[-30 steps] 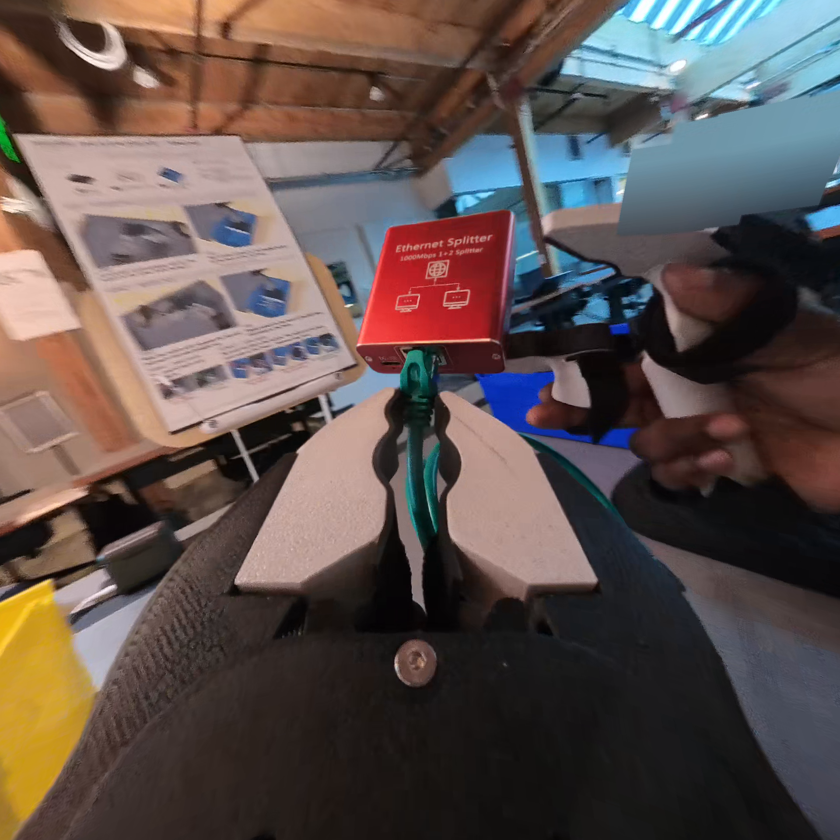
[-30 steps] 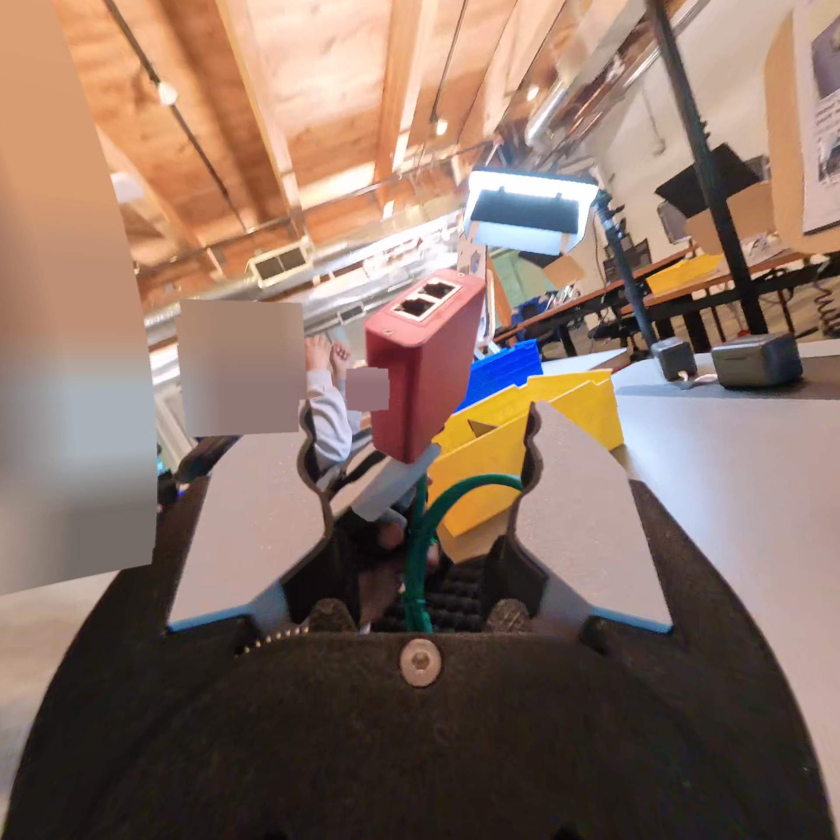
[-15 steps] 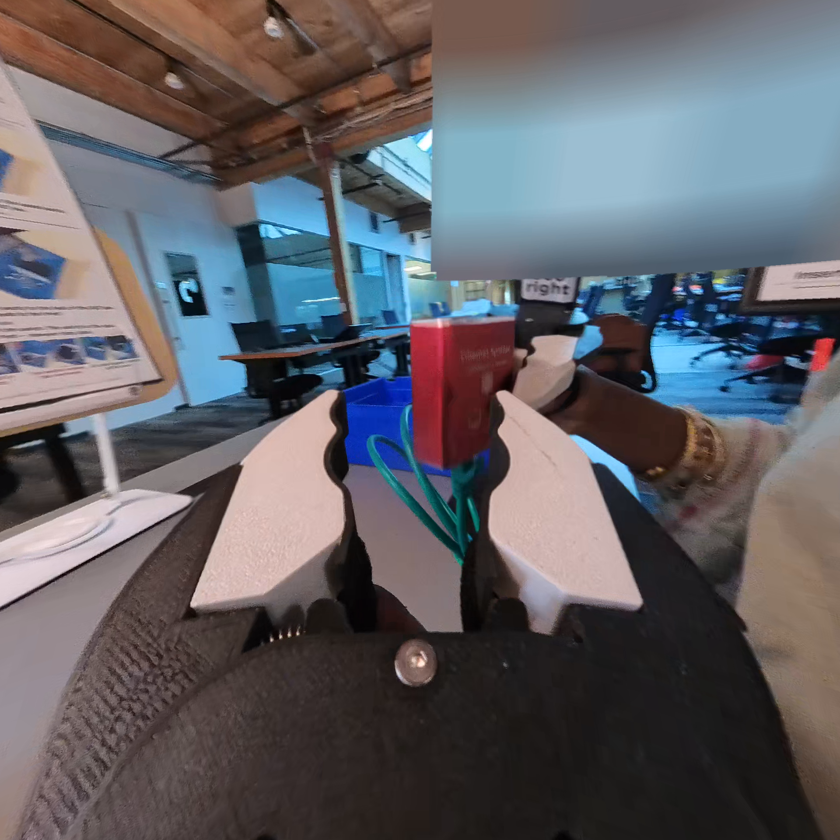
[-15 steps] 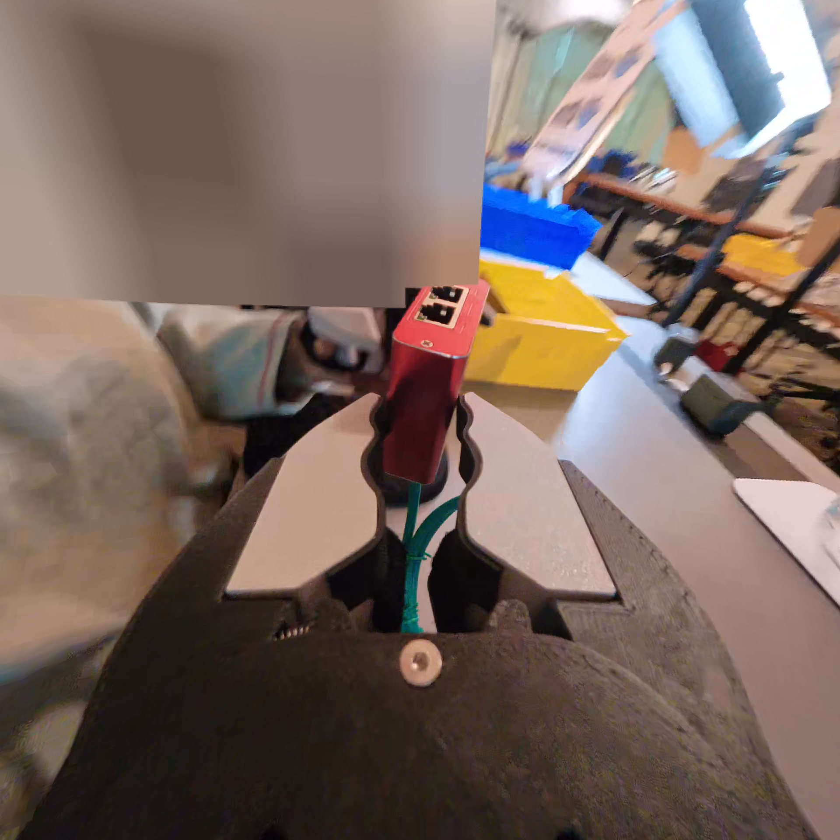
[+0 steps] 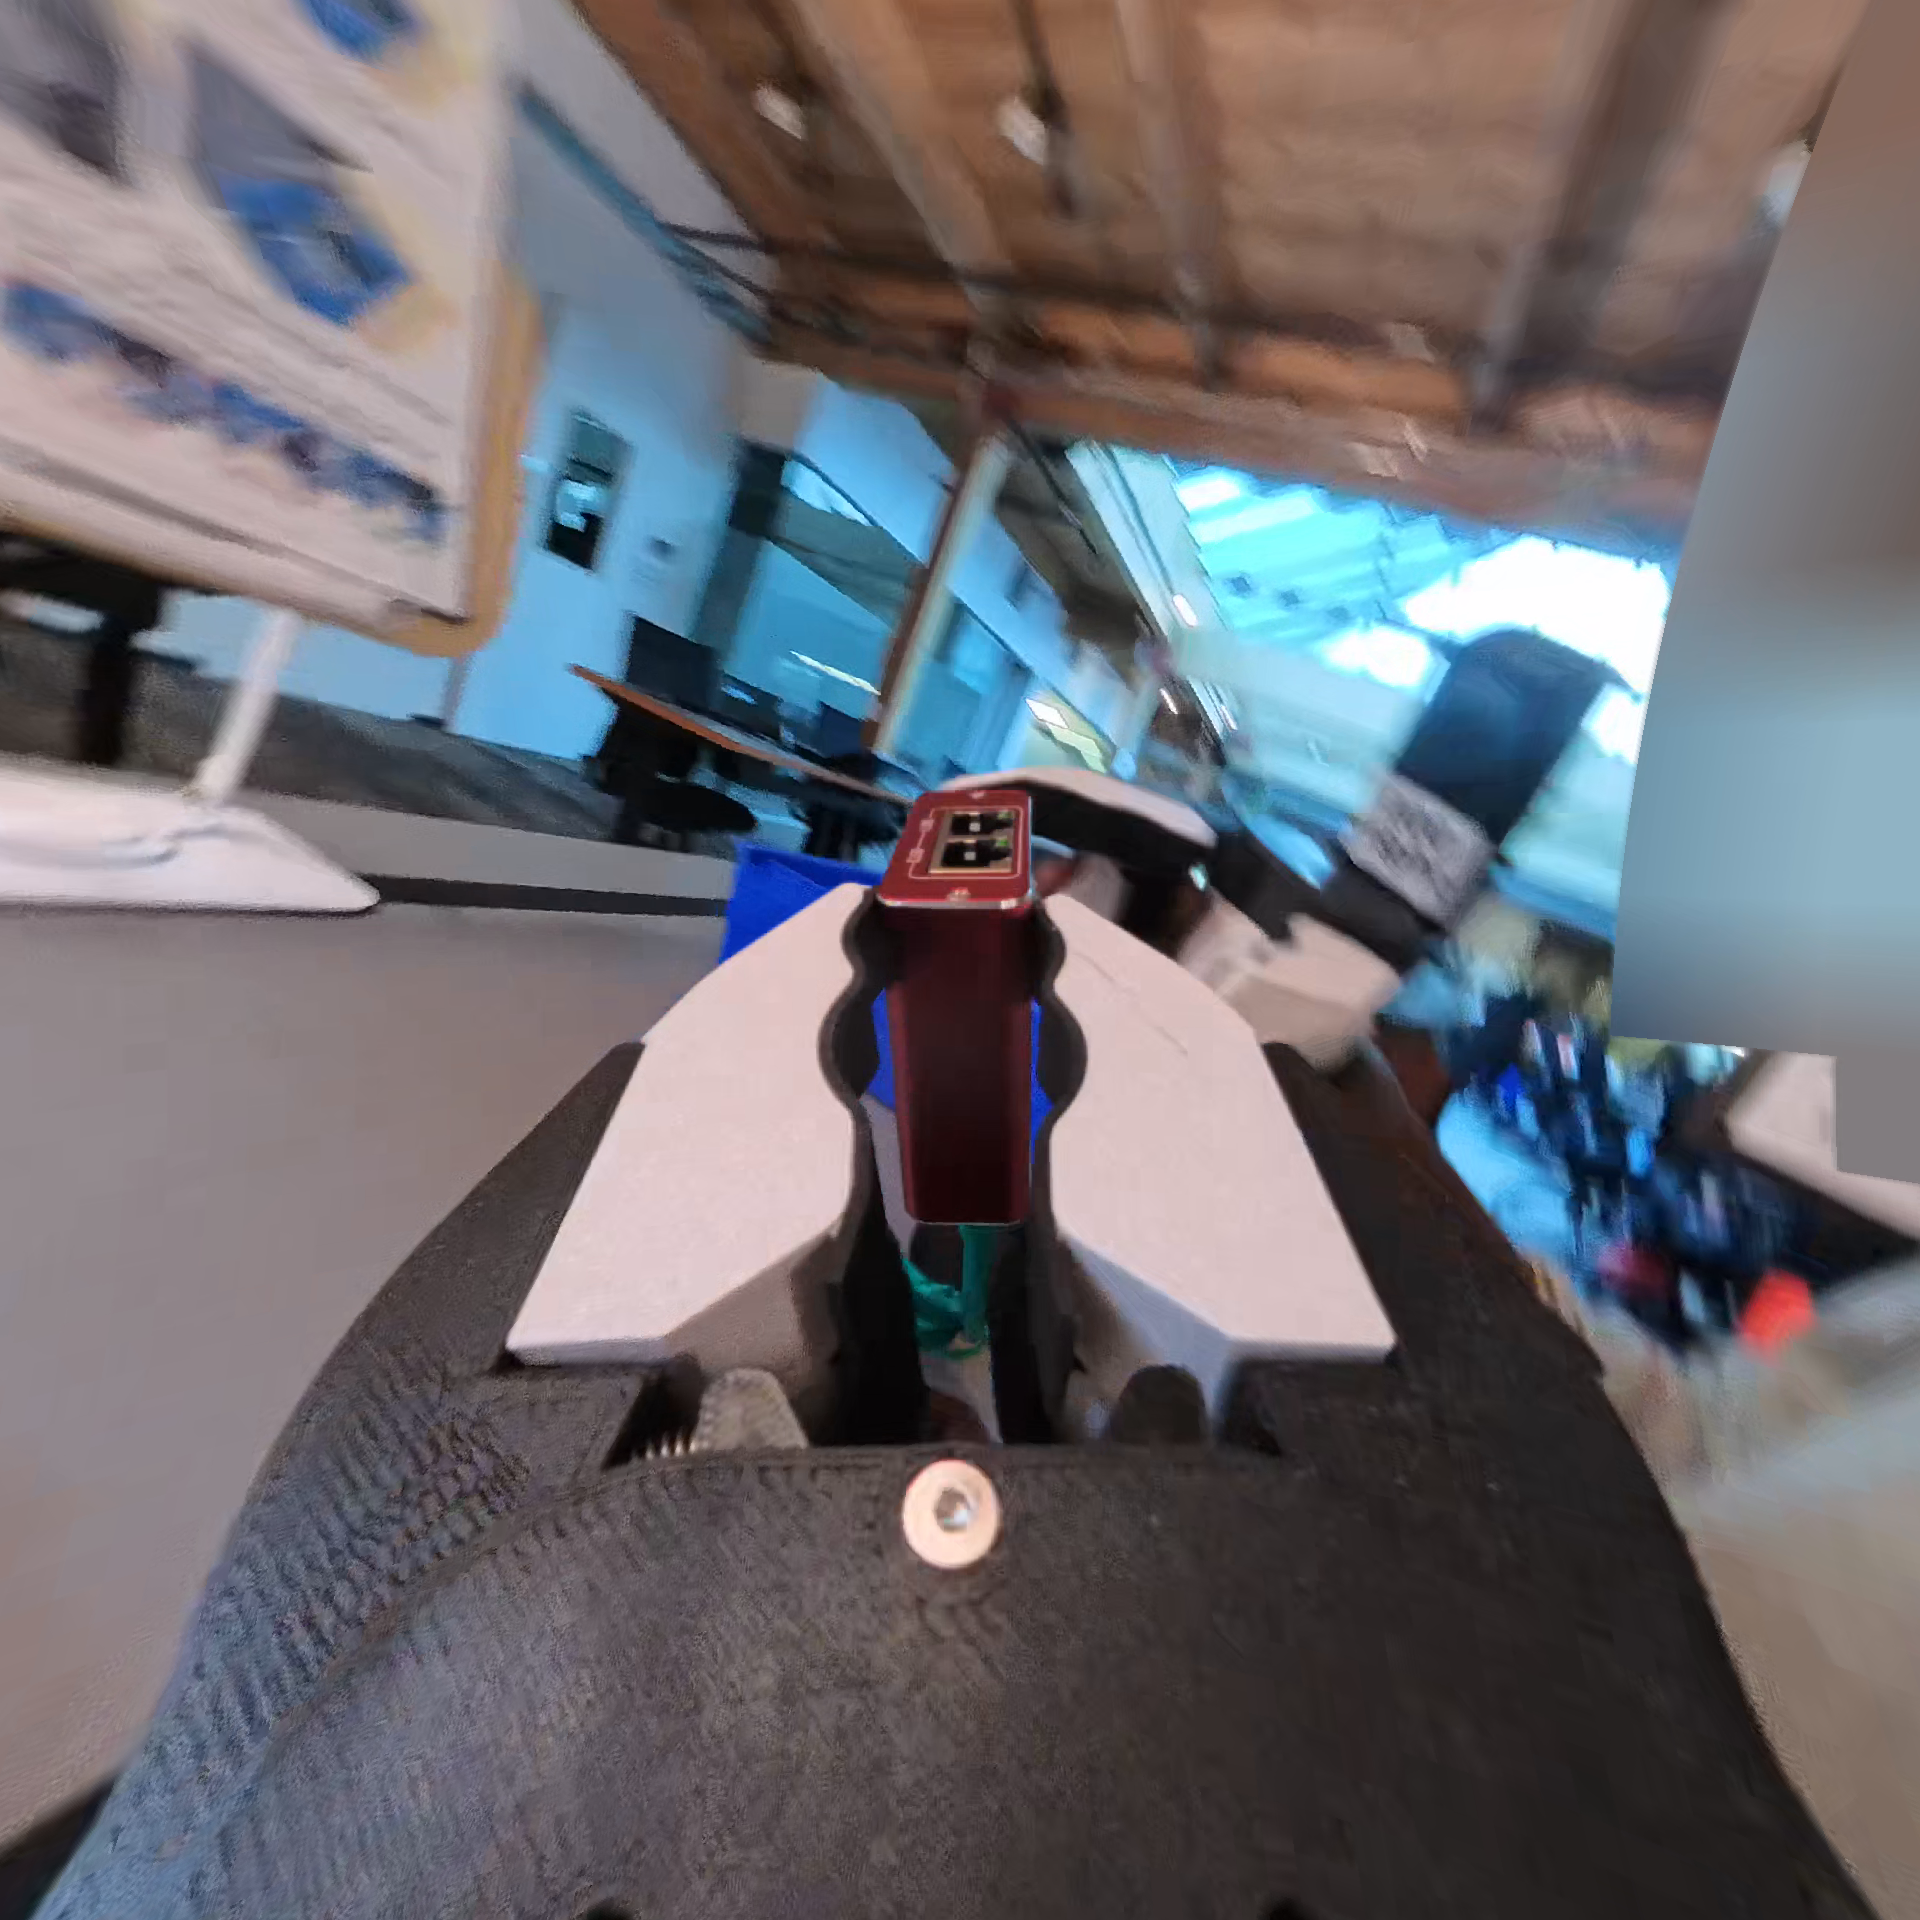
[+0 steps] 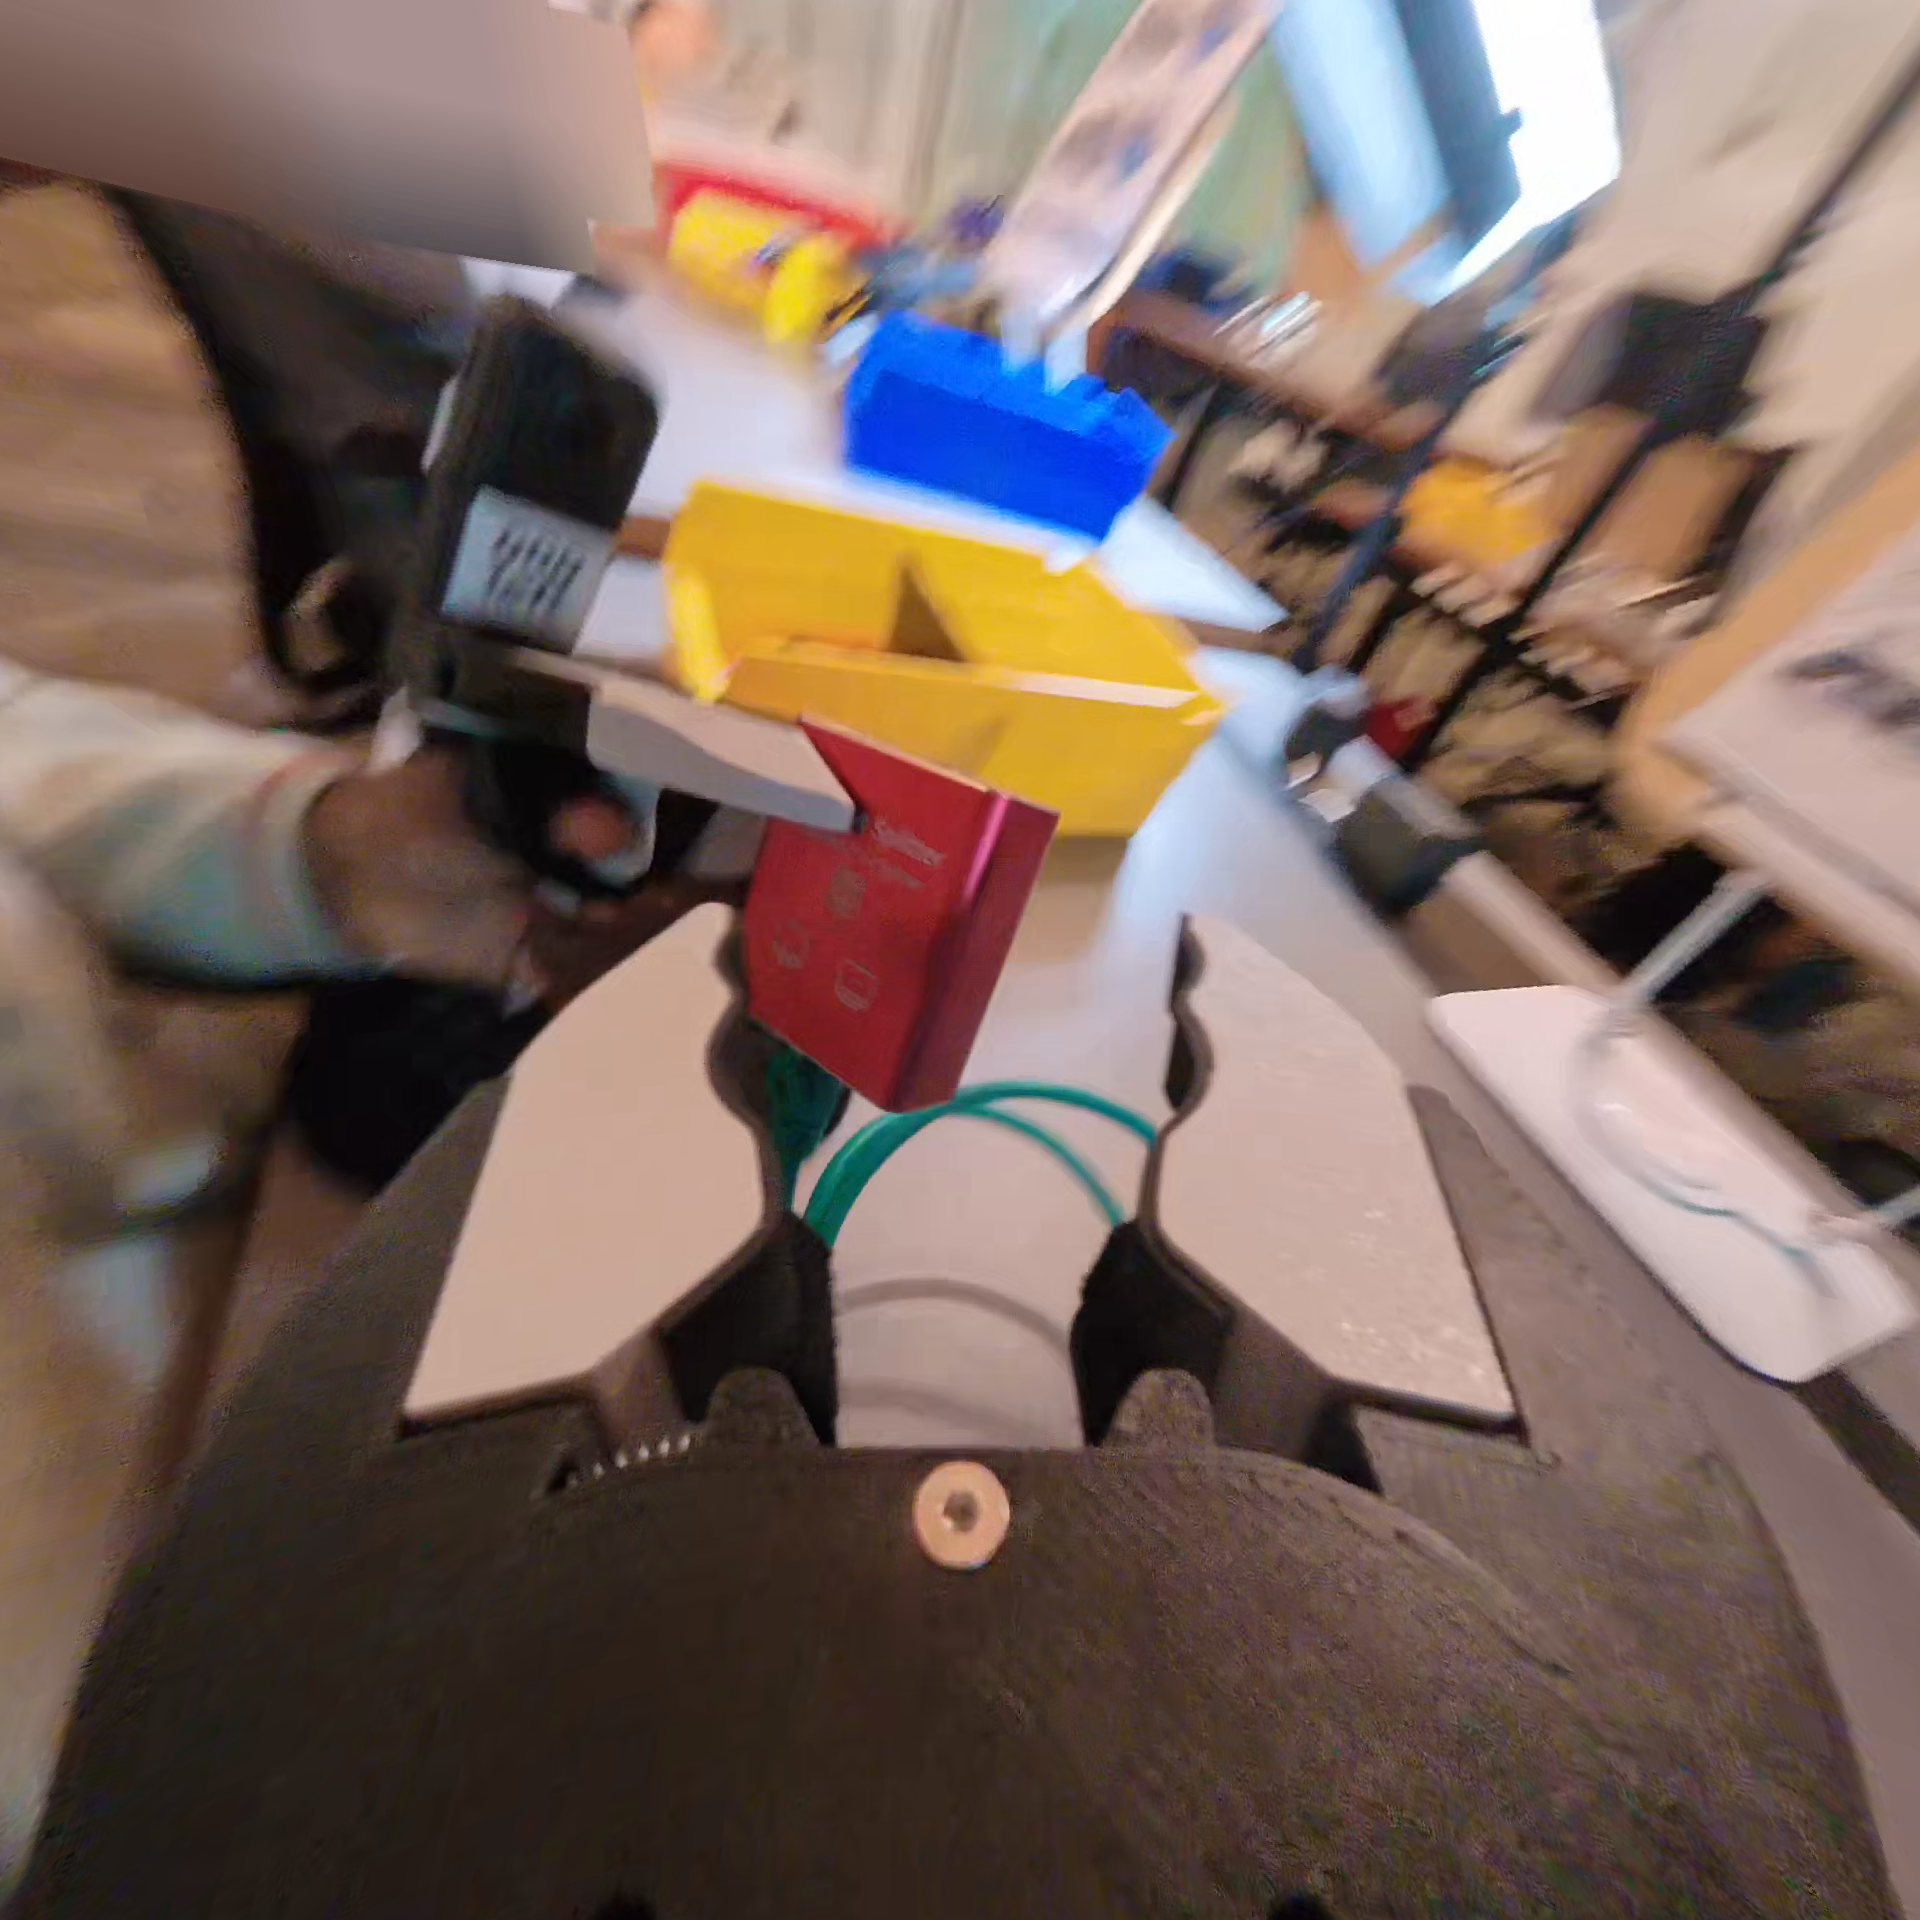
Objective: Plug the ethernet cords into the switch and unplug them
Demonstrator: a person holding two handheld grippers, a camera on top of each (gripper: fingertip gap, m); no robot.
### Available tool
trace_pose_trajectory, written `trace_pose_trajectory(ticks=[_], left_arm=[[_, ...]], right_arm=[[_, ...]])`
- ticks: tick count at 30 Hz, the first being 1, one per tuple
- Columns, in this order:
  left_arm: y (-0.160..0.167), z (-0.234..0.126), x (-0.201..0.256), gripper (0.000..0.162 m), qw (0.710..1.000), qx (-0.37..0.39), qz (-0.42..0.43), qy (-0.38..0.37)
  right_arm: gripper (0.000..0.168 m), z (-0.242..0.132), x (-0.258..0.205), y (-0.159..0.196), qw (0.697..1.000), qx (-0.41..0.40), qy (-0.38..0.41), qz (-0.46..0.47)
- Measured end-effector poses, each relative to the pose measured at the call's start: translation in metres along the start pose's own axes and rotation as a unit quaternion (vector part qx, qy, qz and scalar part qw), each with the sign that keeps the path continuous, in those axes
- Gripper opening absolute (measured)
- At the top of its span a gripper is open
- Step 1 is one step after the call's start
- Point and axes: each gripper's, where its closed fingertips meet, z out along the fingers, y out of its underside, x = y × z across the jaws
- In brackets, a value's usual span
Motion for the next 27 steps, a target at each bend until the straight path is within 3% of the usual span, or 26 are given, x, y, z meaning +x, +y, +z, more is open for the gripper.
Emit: trace_pose_trajectory(ticks=[2, 4, 6, 10, 13, 16, 18, 20, 23, 27], left_arm=[[-0.001, -0.002, -0.018, 0.026, 0.996, 0.041, -0.053, -0.058], [0.001, -0.001, -0.022, 0.026, 0.992, 0.061, -0.069, -0.084], [0.003, 0.000, -0.018, 0.026, 0.991, 0.069, -0.074, -0.093], [0.005, 0.004, -0.004, 0.026, 0.992, 0.074, -0.041, -0.097], [0.009, 0.007, 0.004, 0.044, 0.996, 0.048, -0.006, -0.070], [-0.006, -0.001, 0.006, 0.062, 0.998, 0.037, 0.041, -0.039], [-0.028, -0.012, -0.002, 0.071, 0.993, 0.017, 0.112, -0.043], [-0.052, -0.028, -0.017, 0.071, 0.981, -0.003, 0.177, -0.074], [-0.082, -0.057, -0.043, 0.069, 0.955, -0.042, 0.255, -0.143], [-0.105, -0.089, -0.065, 0.059, 0.924, -0.086, 0.310, -0.207]], right_arm=[[0.096, 0.006, 0.005, -0.003, 0.995, 0.034, 0.090, 0.000], [0.100, 0.017, -0.001, 0.012, 0.991, -0.010, 0.134, -0.011], [0.093, 0.027, -0.006, 0.029, 0.986, -0.064, 0.153, -0.003], [0.072, 0.032, -0.008, 0.028, 0.984, -0.060, 0.164, 0.024], [0.071, 0.026, -0.006, 0.029, 0.985, -0.075, 0.152, -0.014], [0.070, 0.009, -0.002, 0.030, 0.981, -0.115, 0.109, -0.109], [0.070, -0.009, -0.001, 0.037, 0.953, -0.175, 0.072, -0.237], [0.070, -0.024, -0.004, 0.056, 0.921, -0.254, 0.010, -0.295], [0.070, -0.039, -0.025, 0.095, 0.901, -0.338, -0.113, -0.248], [0.070, -0.047, -0.050, 0.141, 0.876, -0.410, -0.220, -0.128]])
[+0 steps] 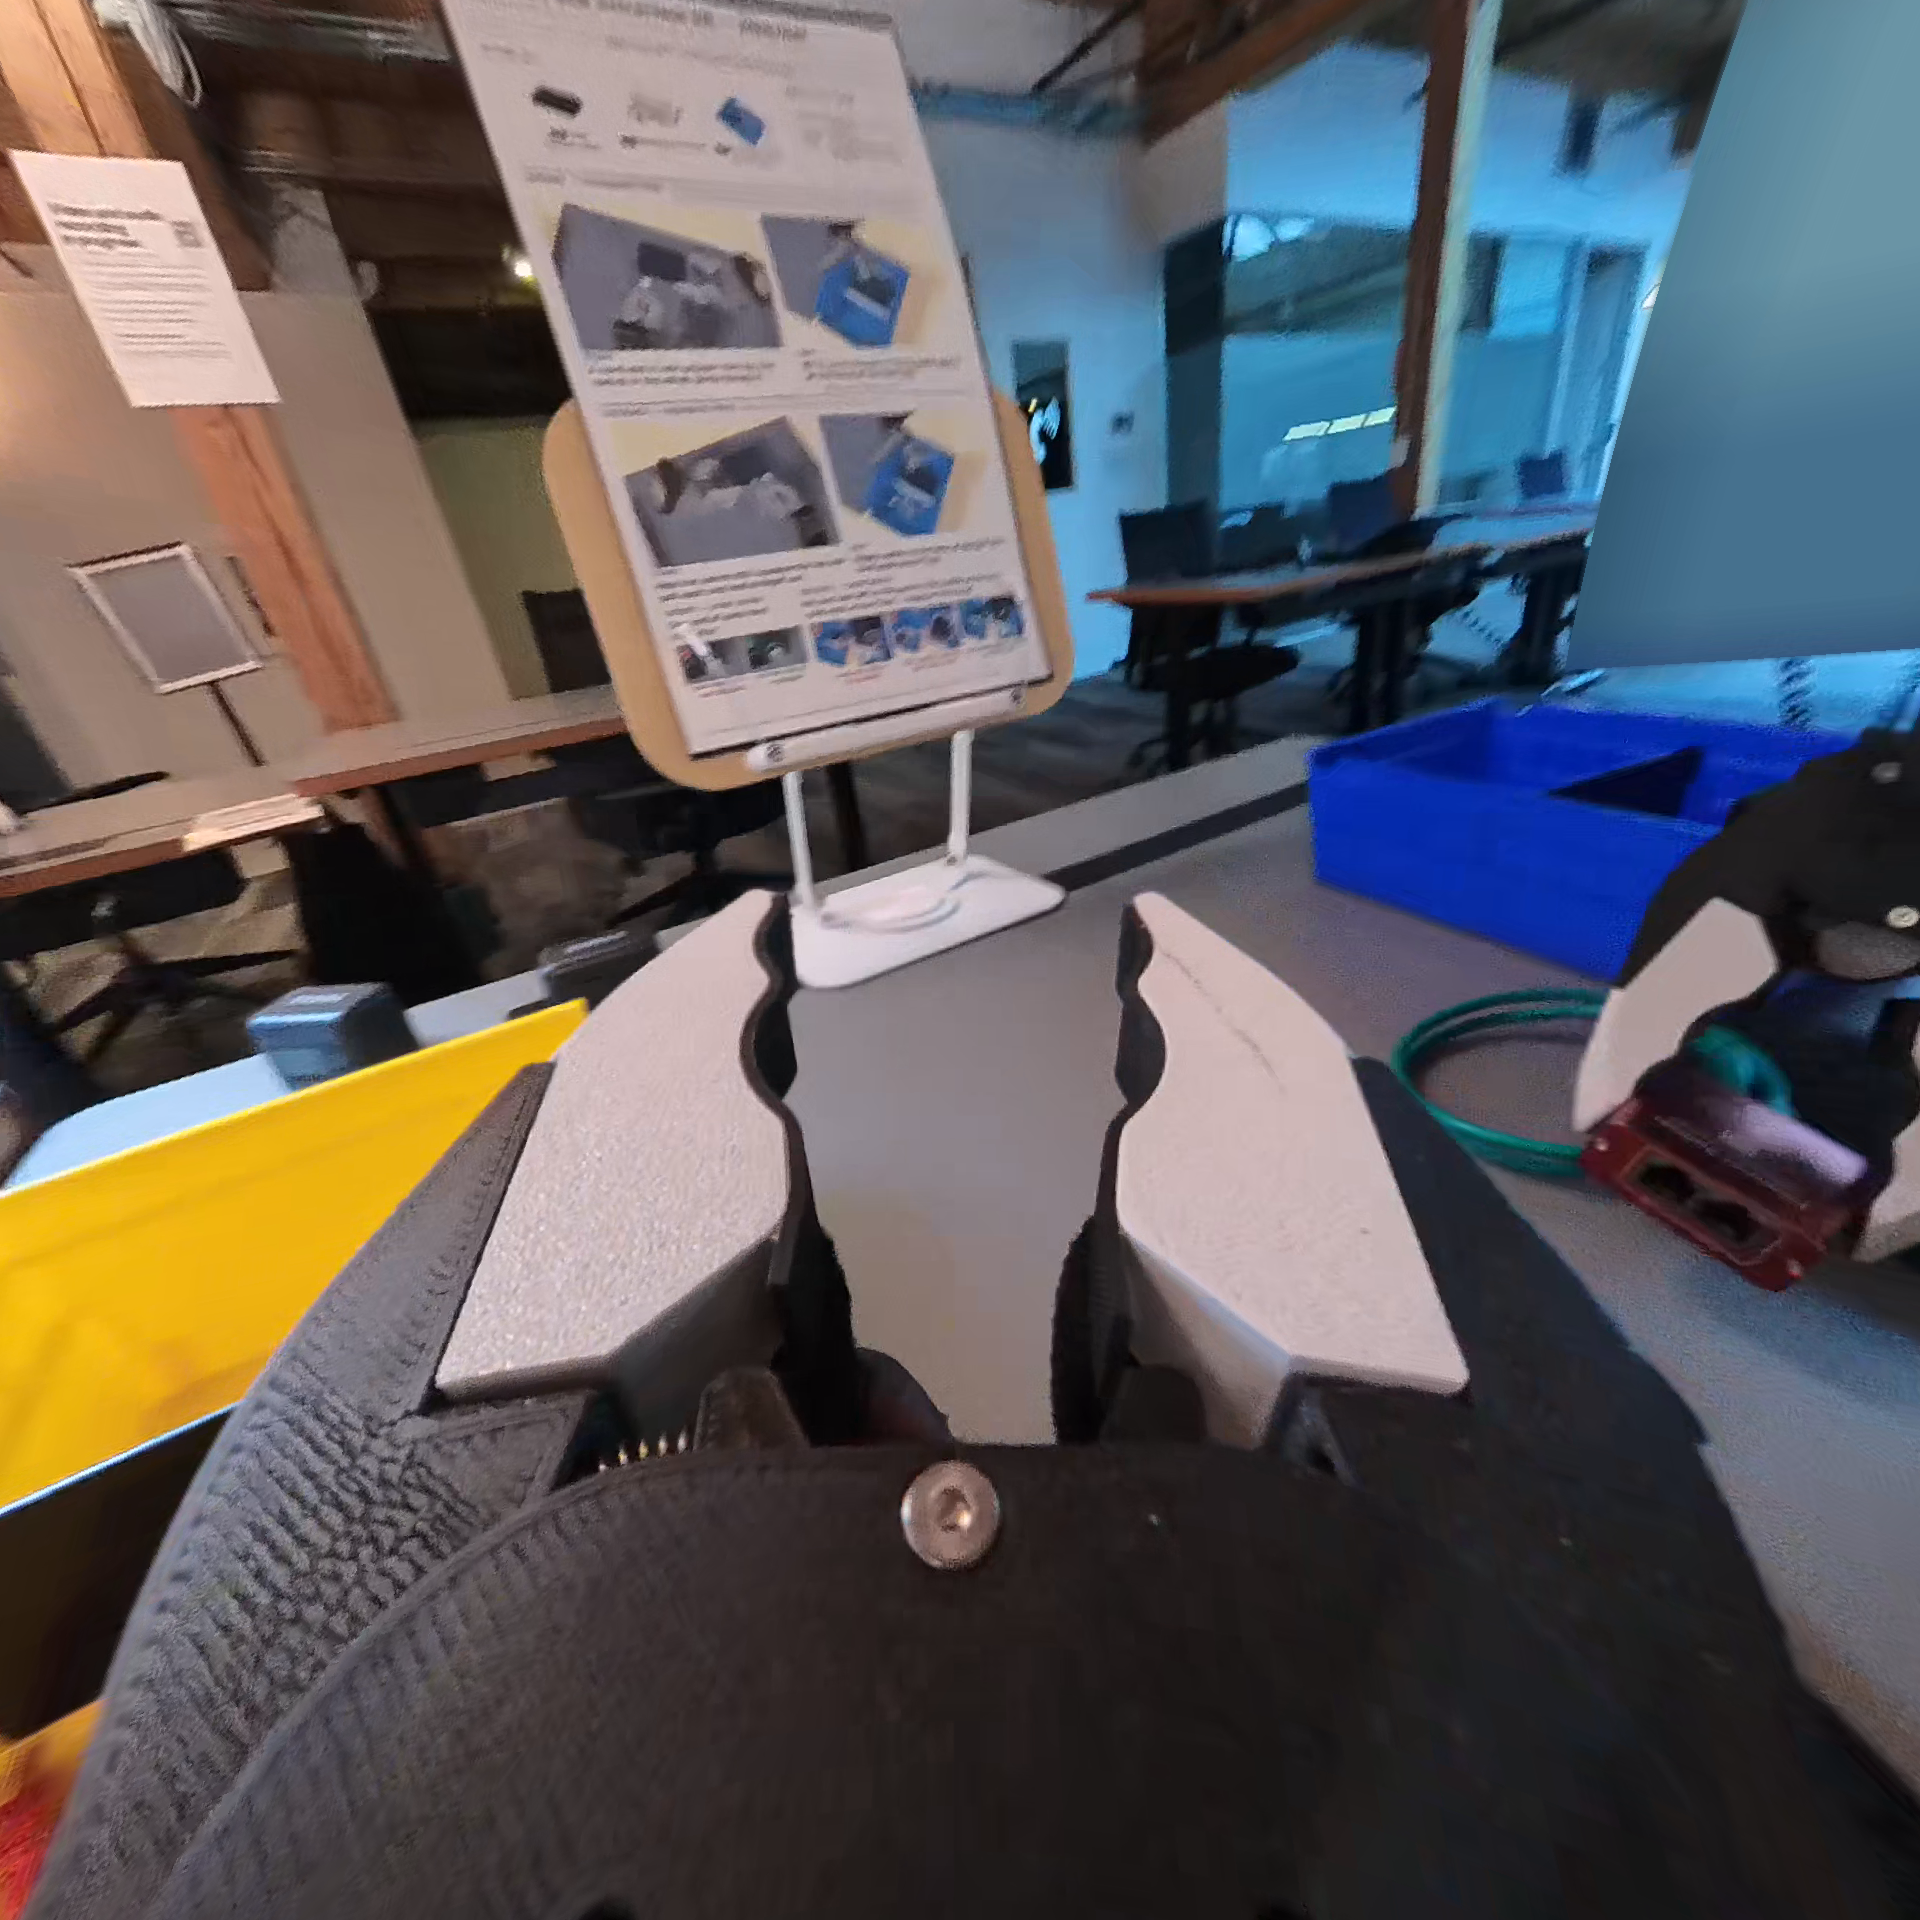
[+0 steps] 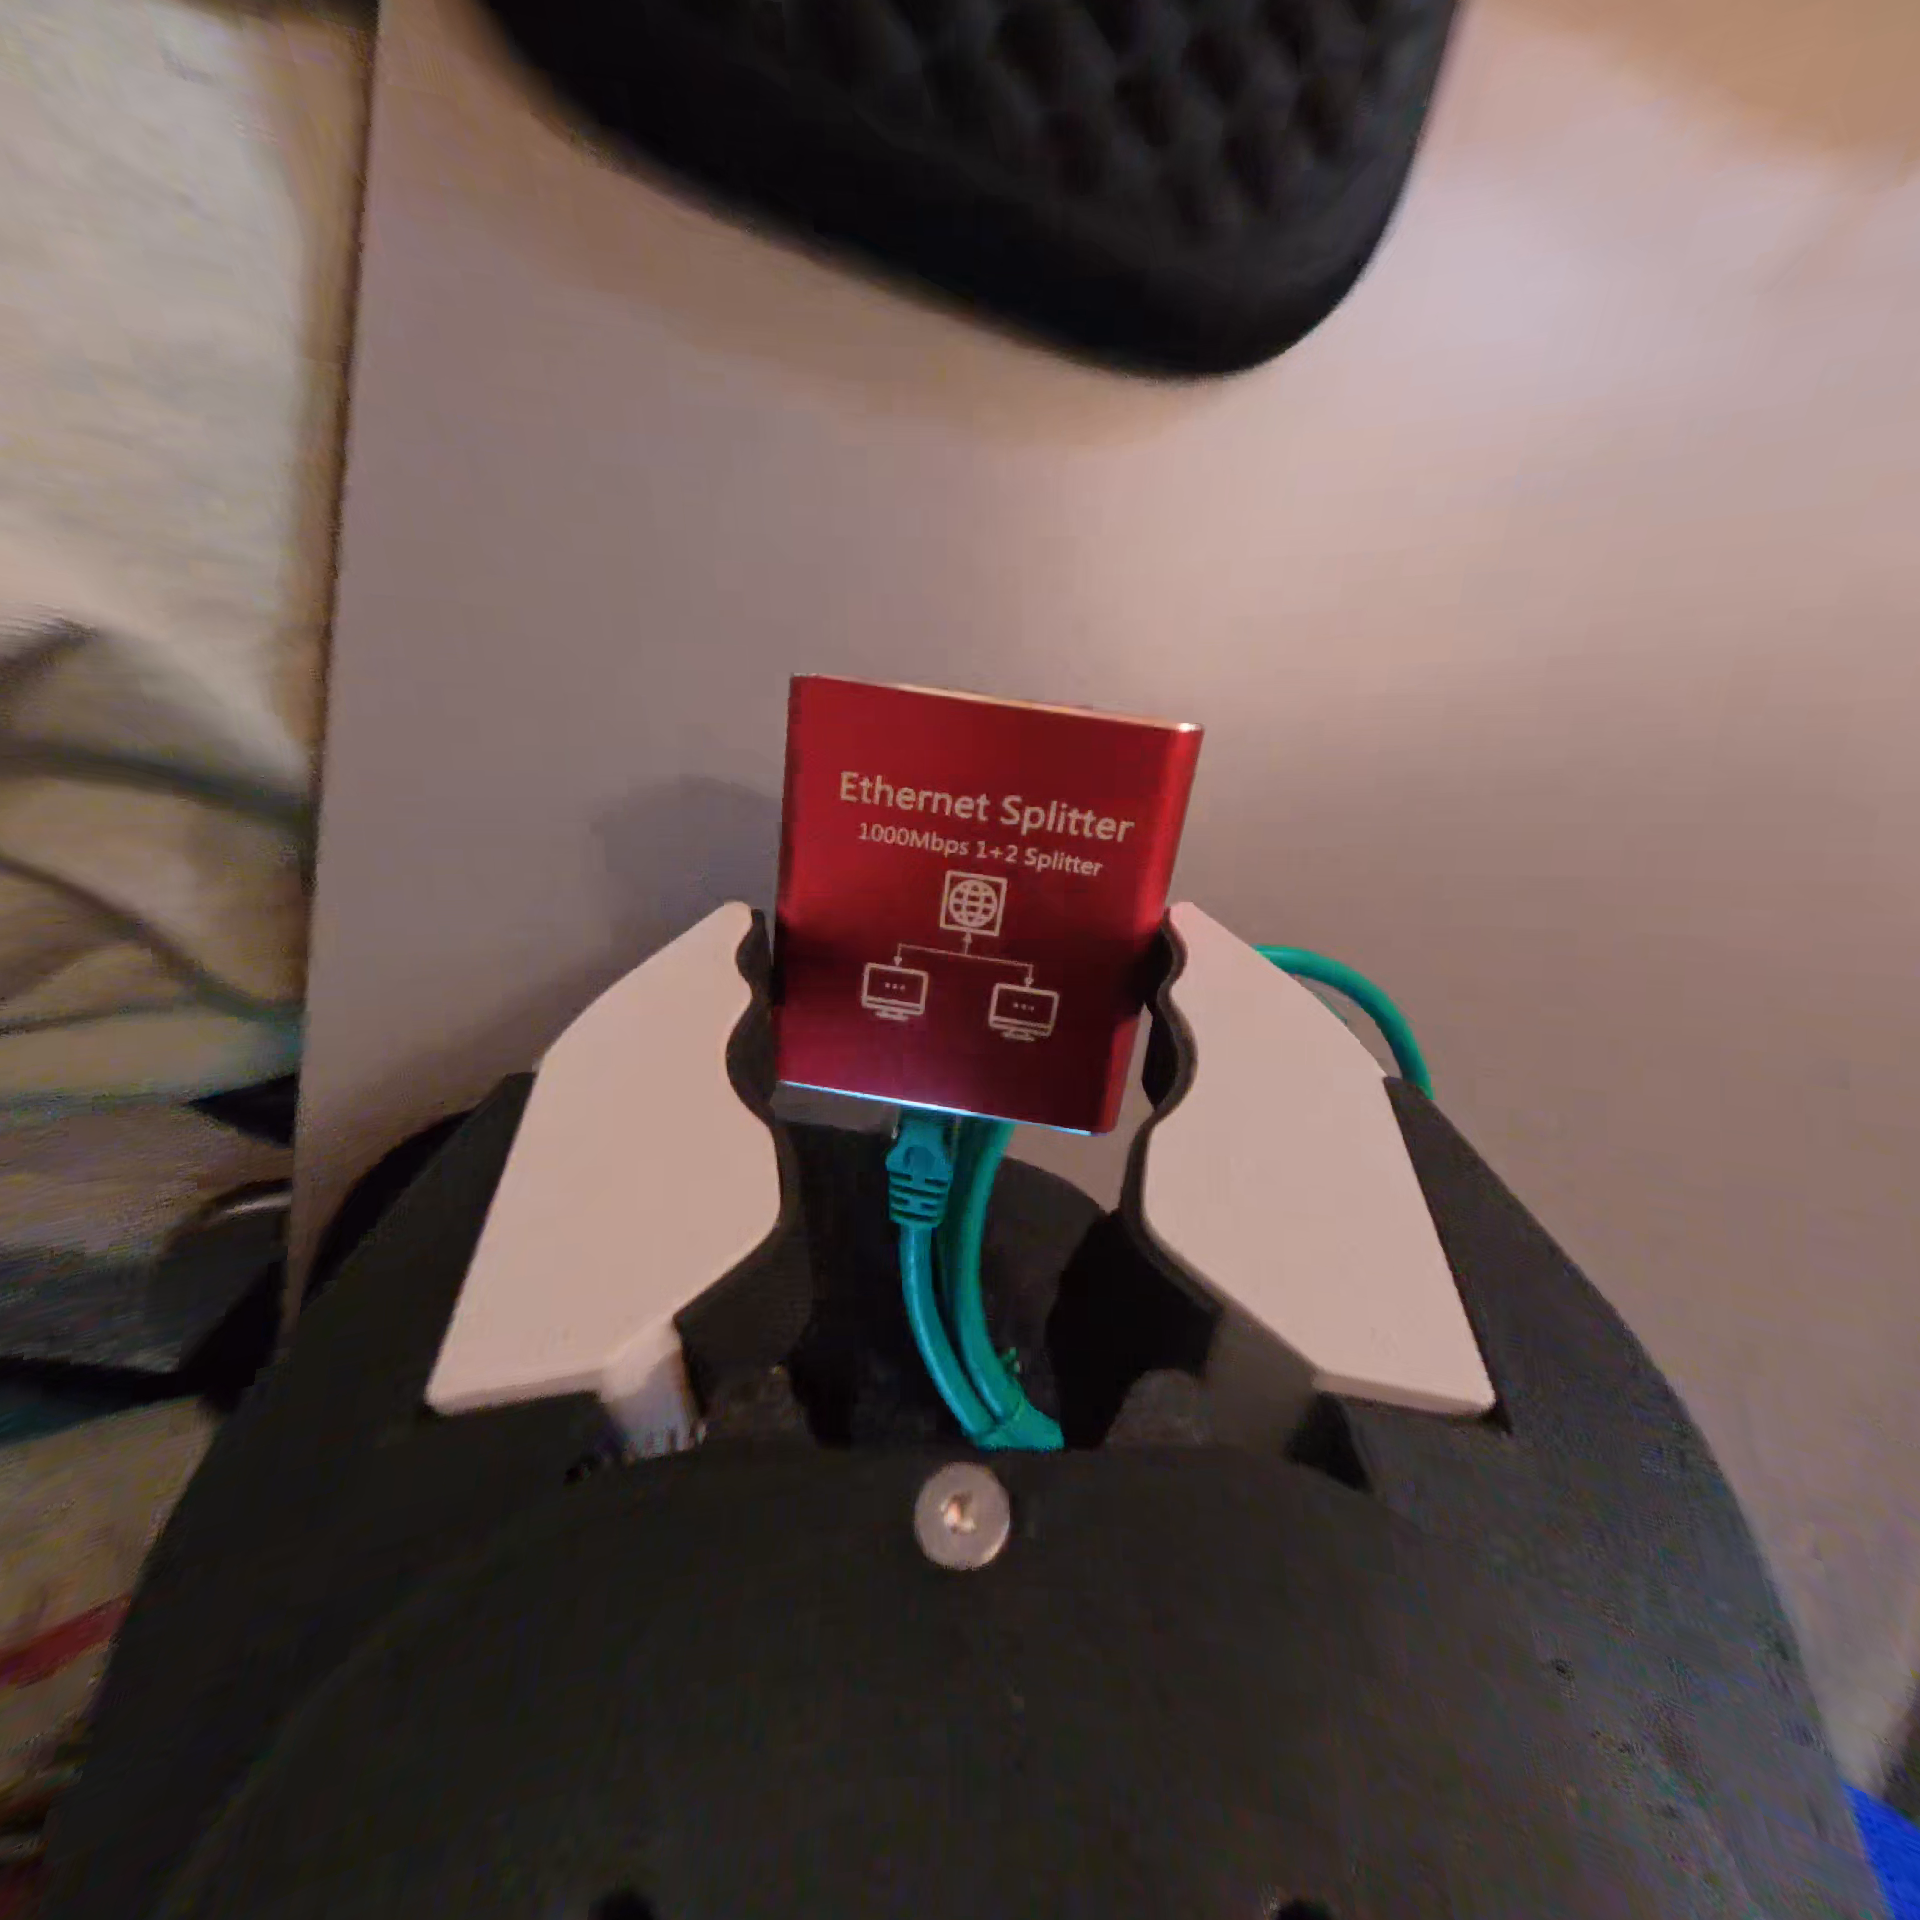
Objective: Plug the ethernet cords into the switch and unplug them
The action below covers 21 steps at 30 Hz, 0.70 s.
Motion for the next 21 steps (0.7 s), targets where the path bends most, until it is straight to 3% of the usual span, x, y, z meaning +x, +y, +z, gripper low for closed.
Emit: trace_pose_trajectory(ticks=[9, 14, 18, 21], left_arm=[[0.062, -0.036, -0.042, 0.057, 0.972, -0.232, 0.045, -0.010], [0.091, -0.060, -0.076, 0.057, 0.942, -0.325, 0.038, -0.067], [0.116, -0.080, -0.112, 0.055, 0.908, -0.399, 0.031, -0.124], [0.138, -0.093, -0.141, 0.046, 0.866, -0.466, 0.018, -0.179]], right_arm=[[0.071, 0.030, -0.009, 0.009, 0.997, -0.014, -0.071, 0.029], [0.071, 0.030, -0.009, 0.007, 0.996, 0.003, -0.074, 0.042], [0.086, 0.021, -0.002, -0.003, 0.995, 0.055, -0.046, 0.068], [0.089, 0.005, 0.006, -0.014, 0.991, 0.116, 0.000, 0.072]])
